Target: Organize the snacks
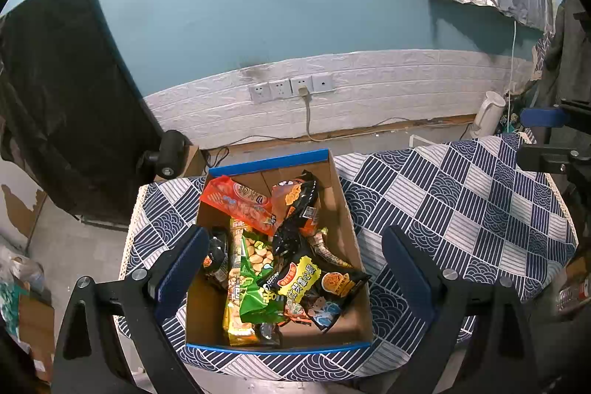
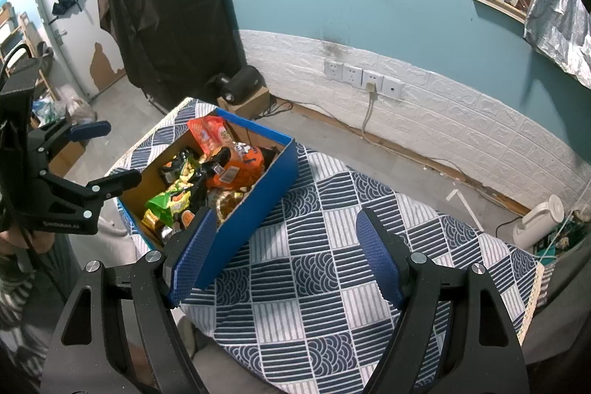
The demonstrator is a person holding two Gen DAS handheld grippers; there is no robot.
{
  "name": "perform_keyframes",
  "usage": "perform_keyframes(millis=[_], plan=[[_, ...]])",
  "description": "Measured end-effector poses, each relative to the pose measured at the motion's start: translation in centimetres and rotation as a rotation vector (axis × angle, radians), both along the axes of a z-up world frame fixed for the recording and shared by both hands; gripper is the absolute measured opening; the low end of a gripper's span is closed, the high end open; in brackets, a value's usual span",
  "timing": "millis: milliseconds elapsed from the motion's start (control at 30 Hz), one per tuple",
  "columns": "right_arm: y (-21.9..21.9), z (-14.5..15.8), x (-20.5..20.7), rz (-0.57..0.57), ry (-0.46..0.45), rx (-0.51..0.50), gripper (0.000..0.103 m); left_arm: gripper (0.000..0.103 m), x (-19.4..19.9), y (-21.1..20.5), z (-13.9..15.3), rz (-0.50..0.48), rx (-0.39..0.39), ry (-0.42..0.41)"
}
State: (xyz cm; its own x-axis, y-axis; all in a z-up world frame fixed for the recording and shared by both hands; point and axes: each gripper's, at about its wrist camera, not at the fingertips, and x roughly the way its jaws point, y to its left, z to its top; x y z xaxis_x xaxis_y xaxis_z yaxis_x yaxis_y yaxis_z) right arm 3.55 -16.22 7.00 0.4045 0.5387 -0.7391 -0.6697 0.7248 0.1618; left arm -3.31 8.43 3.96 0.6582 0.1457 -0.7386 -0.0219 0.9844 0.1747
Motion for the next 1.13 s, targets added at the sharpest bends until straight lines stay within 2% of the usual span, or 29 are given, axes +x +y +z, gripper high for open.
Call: perform_keyframes(millis=[1133], plan=[[-0.16, -0.09, 0.06, 0.0, 0.008, 0.002, 0.078, 0.096, -0.19, -0.18, -0.38, -0.011, -0.005, 0.013]])
